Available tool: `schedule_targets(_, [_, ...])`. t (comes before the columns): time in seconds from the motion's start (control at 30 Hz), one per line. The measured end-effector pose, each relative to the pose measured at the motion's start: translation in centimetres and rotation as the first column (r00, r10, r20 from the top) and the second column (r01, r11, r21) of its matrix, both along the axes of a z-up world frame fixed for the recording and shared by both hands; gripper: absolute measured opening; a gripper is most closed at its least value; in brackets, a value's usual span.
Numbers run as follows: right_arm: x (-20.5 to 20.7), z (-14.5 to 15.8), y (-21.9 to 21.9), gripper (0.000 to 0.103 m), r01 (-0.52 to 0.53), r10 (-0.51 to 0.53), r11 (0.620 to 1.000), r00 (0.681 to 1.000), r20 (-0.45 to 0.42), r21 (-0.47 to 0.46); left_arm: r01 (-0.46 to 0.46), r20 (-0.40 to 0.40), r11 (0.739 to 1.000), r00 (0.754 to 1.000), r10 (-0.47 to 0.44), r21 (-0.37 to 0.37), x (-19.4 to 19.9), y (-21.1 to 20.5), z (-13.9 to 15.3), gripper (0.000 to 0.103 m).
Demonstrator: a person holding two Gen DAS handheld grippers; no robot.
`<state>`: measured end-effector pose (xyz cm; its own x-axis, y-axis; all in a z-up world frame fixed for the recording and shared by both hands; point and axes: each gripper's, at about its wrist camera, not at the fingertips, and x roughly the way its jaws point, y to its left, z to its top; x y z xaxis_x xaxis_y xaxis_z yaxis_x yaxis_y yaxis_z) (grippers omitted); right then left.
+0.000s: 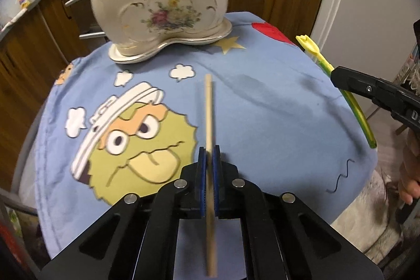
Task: Organize utensils
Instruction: 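Grasp the last chopstick with the left tool while the right tool lifts the yellow spoon, then lower the chopstick into the taller pot while the right tool lowers the yellow spoon into the smaller pot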
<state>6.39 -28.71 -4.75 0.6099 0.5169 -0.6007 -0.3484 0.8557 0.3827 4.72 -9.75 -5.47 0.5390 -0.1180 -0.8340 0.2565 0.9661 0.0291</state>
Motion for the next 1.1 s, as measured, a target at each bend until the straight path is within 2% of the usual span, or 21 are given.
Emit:
schedule_targets(0.27, [0.4,-0.6,0.8,0.01,-0.016,0.016,1.0,1.0,-0.012,-0.007,-0.013,-0.026,1.0,1.0,0.013,0.016,-0.1,1.8,-0.6,0.005])
schedule_targets(0.43, [0.6,-0.7,1.6,0.01,-0.031,0.031,0.999,0.999,-0.014,-0.02,-0.006,-0.034,1.0,0.999,0.006,-0.002,0.0,2.0,-0.6,0.005])
schedule_targets(0.63, [0.8,-0.8,2.4,0.01,-0.045,0.045,0.998,0.999,-0.017,-0.032,-0.007,-0.026,0.999,1.0,0.006,-0.037,0.6,2.1,-0.7,0.013])
schedule_targets(0.7, [0.9,-0.7,2.7,0.01,-0.049,0.049,0.998,0.999,-0.017,-0.035,0.0,-0.016,1.0,1.0,-0.001,-0.029,0.6,2.0,-0.8,0.012])
schedule_targets(0.77, [1.1,-0.6,2.8,0.01,-0.052,0.052,0.998,0.999,-0.012,-0.037,0.009,-0.005,1.0,1.0,-0.01,-0.02,0.6,2.1,-0.8,0.005])
schedule_targets(0.93, [1.8,0.1,3.1,0.01,-0.045,0.046,0.998,0.999,0.02,-0.042,0.026,0.015,0.997,1.0,-0.025,-0.07,0.6,3.3,-0.6,0.005])
schedule_targets(1.1, [3.0,1.7,3.5,0.01,-0.036,0.039,0.999,0.997,0.069,-0.036,0.052,0.105,0.987,0.994,-0.036,-0.152,0.5,5.1,1.4,0.005])
